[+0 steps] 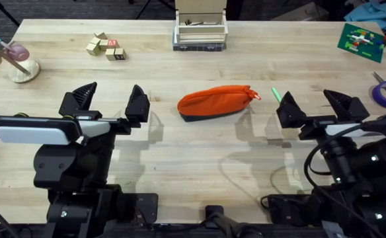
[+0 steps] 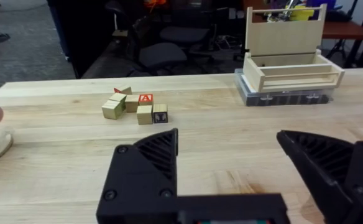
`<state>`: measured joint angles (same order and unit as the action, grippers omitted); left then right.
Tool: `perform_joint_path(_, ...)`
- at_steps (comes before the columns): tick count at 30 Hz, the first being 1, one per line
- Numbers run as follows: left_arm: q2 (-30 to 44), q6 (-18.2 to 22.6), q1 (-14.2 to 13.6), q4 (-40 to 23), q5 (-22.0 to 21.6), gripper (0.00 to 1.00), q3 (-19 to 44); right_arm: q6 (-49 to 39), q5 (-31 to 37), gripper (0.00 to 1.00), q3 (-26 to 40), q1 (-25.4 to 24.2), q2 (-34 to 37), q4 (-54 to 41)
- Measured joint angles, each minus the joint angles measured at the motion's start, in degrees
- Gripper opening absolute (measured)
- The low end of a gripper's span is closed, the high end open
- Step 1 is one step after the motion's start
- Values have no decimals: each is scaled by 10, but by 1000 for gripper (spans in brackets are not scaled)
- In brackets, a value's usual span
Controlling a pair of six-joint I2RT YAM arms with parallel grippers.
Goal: Unzip the bag, pick up the pens from the table one at a time and place them inside, then zip the bag closed.
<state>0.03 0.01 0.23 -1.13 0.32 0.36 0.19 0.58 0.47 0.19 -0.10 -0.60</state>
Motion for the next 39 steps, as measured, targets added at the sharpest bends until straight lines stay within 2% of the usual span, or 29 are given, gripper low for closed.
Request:
perform_joint_path(13, 0, 0, 0, 2, -1, 994, 0, 0, 0, 998, 0, 0, 0, -1)
perform_joint_path(18, 0, 0, 0, 36, -1, 994, 0, 0, 0, 998, 0, 0, 0, 16)
perform_joint_path(23, 0, 0, 0, 18, -1, 993, 8, 0, -2, 998, 9, 0, 0, 13)
perform_joint_path(27, 1, 0, 0, -36, -1, 993, 53, 0, -2, 998, 48, 0, 0, 1)
perform_joint_path(31, 24, 0, 0, -81, -1, 992, 119, 0, -3, 997, 110, 0, 9, -61)
perform_joint_path(39, 136, 1, 0, -151, -1, 992, 262, 0, -3, 998, 254, 0, 101, -202)
